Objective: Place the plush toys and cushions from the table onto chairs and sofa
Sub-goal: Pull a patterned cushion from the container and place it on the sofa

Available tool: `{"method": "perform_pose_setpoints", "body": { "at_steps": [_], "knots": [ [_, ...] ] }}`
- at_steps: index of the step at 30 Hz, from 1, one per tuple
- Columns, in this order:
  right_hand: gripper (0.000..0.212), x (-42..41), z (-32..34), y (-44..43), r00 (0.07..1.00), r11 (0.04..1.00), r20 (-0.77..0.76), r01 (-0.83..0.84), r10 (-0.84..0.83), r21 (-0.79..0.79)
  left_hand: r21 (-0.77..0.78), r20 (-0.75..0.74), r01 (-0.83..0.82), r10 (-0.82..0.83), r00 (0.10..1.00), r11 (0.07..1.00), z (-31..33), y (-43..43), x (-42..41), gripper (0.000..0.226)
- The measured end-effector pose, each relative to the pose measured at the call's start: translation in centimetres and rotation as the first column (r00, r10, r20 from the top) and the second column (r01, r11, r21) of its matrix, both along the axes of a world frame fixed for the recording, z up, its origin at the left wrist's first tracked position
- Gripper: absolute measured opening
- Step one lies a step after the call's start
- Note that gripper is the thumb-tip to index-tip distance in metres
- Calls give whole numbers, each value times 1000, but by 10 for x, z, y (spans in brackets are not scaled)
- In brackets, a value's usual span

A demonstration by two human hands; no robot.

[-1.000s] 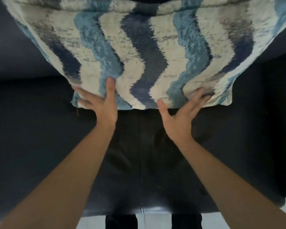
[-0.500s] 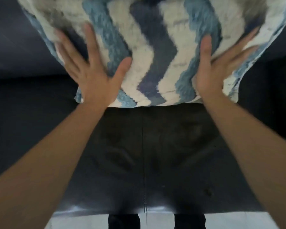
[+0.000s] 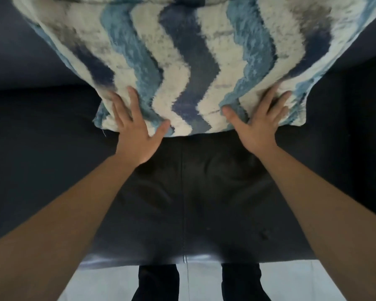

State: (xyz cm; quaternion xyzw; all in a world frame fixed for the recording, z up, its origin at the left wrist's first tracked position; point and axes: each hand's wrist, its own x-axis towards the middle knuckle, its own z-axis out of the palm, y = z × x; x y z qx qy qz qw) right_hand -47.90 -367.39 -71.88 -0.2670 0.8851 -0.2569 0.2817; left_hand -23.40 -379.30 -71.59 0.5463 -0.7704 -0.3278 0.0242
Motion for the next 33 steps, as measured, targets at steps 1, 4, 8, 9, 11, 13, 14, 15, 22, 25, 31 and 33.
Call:
{"method": "perform_pose_setpoints", "body": {
  "at_steps": [1,4,8,9,11,13,14,15,22,25,31,33],
  "knots": [
    [129,4,4,2,999,999,-36,21,-23,-42,-65,-17,-42,41,999,997,6,1,-3,106],
    [122,17,19,11,938,988,-345,-27,-27,-150,-465,21,-70,90,996,883,23,9,-13,90],
    [109,-8,44,-26,632,949,-753,-315,182,-35,-696,290,257,-64,955,671,49,-26,-34,82],
    [110,-18,52,-40,571,934,-774,-350,273,71,-648,369,329,-94,925,687,54,-41,-41,84],
    [111,-33,64,-60,533,881,-714,-389,453,269,-535,445,409,-165,880,739,60,-65,-51,84],
    [111,-36,72,-64,559,868,-669,-381,490,317,-498,442,422,-197,875,758,65,-72,-53,85],
    [111,-31,74,-58,569,876,-673,-382,473,293,-498,438,425,-203,876,756,65,-70,-50,86],
    [111,-26,73,-49,551,880,-701,-403,454,253,-501,439,432,-210,874,750,66,-67,-47,89],
    [152,-20,45,-42,339,705,-628,-466,700,534,-518,616,741,-414,670,428,27,-46,12,114],
    [143,-19,40,-38,379,742,-659,-506,649,440,-451,624,736,-412,664,505,21,-49,13,124],
    [152,-18,16,6,851,988,-508,-68,129,137,-545,584,569,-209,785,615,6,-41,11,128],
    [157,-26,7,-3,884,982,-438,-102,163,161,-492,569,547,-225,791,678,3,-37,11,129]
  ]
}}
